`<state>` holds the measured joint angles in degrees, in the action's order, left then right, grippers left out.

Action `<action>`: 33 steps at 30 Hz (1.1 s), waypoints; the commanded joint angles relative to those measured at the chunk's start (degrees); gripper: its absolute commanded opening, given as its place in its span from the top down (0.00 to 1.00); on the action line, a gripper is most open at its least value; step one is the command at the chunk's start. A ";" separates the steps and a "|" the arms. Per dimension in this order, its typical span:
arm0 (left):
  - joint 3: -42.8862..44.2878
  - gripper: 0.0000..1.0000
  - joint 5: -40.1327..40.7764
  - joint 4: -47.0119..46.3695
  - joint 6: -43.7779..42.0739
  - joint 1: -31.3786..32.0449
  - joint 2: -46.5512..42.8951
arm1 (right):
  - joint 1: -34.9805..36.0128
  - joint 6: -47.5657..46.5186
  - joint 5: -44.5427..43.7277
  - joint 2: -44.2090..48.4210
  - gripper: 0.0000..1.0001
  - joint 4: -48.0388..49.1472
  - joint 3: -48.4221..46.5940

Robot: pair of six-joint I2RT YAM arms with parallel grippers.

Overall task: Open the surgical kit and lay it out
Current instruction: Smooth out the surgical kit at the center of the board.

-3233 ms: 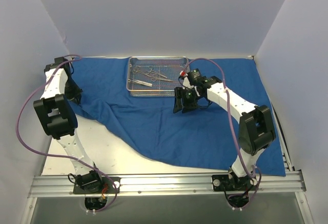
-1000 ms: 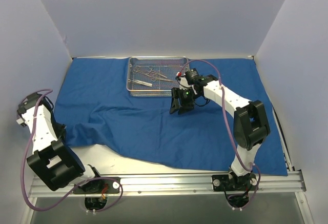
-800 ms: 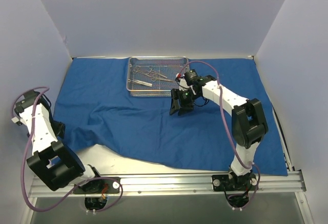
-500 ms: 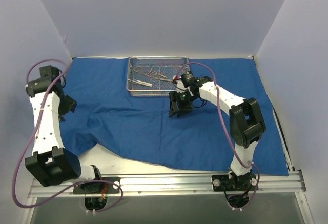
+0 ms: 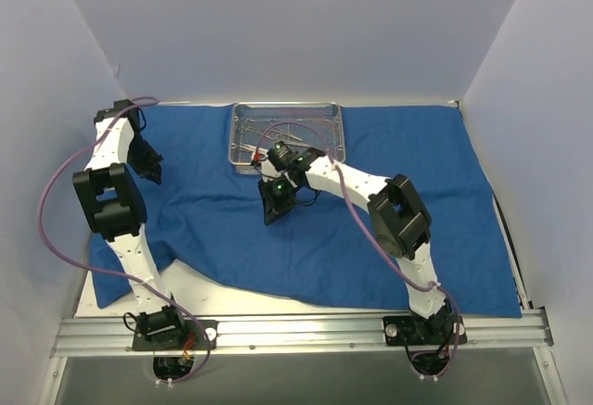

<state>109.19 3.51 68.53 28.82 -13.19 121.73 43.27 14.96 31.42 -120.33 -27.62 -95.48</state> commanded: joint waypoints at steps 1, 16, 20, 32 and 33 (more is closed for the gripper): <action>6.38 0.98 -3.60 -1.29 -4.29 -0.17 3.41 | 2.86 1.12 -0.74 -2.18 1.00 1.16 -2.43; 4.20 0.98 -11.94 -1.73 -3.77 -9.12 14.76 | 9.29 3.68 -6.55 -0.70 1.00 5.91 12.32; 3.22 0.98 -12.74 -1.91 -5.26 -10.97 14.76 | 9.91 2.97 -7.86 0.88 1.00 5.65 18.83; 3.84 0.98 -8.61 -1.12 -8.34 -11.95 10.47 | 7.64 1.83 -11.99 9.69 1.00 -0.24 14.67; 3.93 0.97 -8.87 -1.12 -8.25 -11.77 9.50 | 7.01 1.30 -12.69 7.59 1.00 -1.12 12.10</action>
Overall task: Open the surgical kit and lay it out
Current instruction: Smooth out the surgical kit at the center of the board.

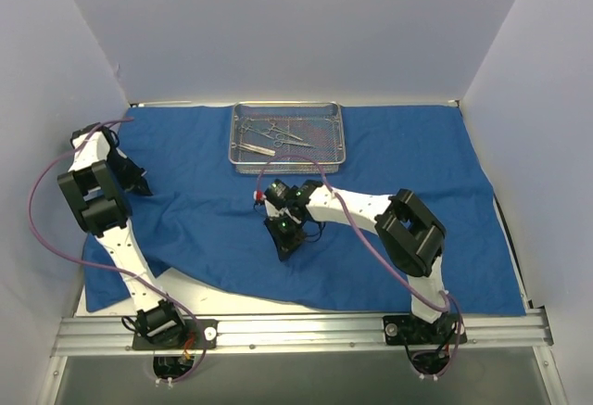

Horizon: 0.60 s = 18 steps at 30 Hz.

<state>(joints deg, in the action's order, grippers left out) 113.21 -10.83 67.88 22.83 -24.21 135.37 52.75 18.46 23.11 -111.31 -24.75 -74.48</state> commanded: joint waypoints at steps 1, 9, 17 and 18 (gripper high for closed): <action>0.17 0.95 5.21 -0.03 -2.26 -0.67 -5.19 | -3.17 -2.29 -4.92 -2.15 1.00 -5.38 -11.19; -7.88 0.71 4.50 1.56 -0.86 0.39 -20.13 | -12.66 -2.54 -4.48 -0.32 1.00 -6.27 -16.49; -27.77 0.79 1.96 -3.36 2.31 0.39 -32.79 | -21.62 -0.81 -11.52 5.91 1.00 -3.91 -5.98; -28.47 0.84 1.78 -3.89 2.31 0.48 -33.06 | -23.29 -0.10 -10.82 8.54 1.00 -2.59 -4.20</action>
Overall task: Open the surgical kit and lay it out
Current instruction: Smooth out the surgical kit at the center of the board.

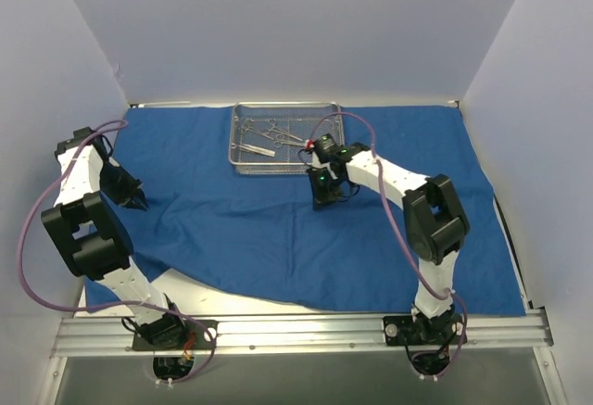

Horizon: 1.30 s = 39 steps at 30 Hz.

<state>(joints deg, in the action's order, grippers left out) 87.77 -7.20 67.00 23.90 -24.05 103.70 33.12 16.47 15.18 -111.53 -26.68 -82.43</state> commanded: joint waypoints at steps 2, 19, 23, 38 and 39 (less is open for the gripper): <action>-2.87 0.84 -3.25 -4.24 1.06 0.41 -1.14 | -9.20 2.78 -2.26 11.58 1.00 1.01 6.75; 28.06 0.85 -5.98 -2.23 1.06 9.11 25.47 | -31.63 2.78 -8.94 -4.92 1.00 3.56 -11.34; 33.25 0.88 -4.49 0.32 0.45 9.20 31.29 | -32.86 2.08 -11.22 -7.12 1.00 4.17 -10.03; 50.65 0.84 -5.54 3.58 1.50 8.15 46.76 | -44.81 1.38 -14.74 -24.43 1.00 2.86 -11.86; 51.01 0.84 -6.33 3.23 1.50 8.15 47.29 | -44.64 1.20 -14.48 -24.79 1.00 2.95 -12.48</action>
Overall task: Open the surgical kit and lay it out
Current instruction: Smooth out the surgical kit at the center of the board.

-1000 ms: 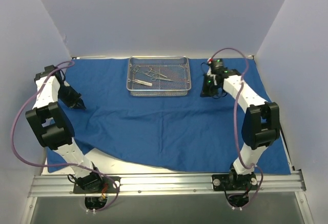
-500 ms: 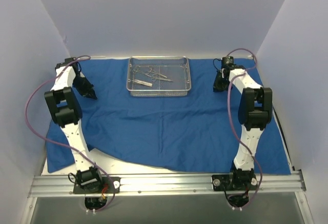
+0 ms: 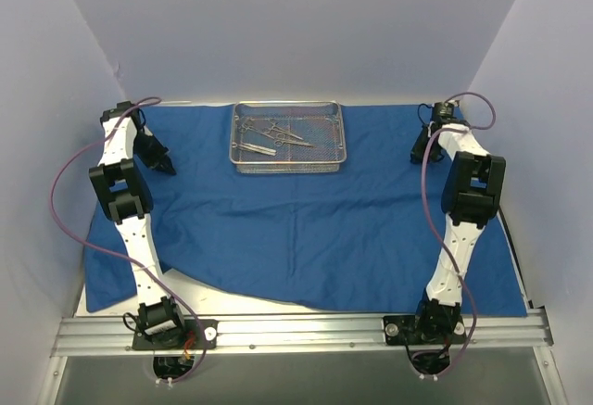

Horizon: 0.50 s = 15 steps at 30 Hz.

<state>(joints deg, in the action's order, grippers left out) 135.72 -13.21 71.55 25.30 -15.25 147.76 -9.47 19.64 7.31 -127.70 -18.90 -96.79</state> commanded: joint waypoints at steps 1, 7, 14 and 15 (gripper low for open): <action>3.49 0.84 -0.93 -1.67 0.10 -0.75 4.10 | -2.13 -1.97 -6.35 -9.23 1.00 -5.01 -0.48; 6.31 0.70 -5.15 -3.61 1.68 -1.19 4.21 | -1.25 -3.38 -2.03 -17.49 1.00 -13.08 -21.44; 2.98 0.63 -1.92 -2.04 3.53 -1.98 -7.21 | 3.04 -4.09 -5.20 -8.84 0.97 -18.37 -29.44; 1.67 0.60 -0.43 -1.68 4.57 -1.98 -9.05 | 4.02 -3.30 -4.77 -6.19 0.94 -18.11 -27.59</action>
<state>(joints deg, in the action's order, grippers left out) 138.67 -17.80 70.76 28.03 -16.32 148.70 -8.73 16.67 5.56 -142.89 -32.58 -126.13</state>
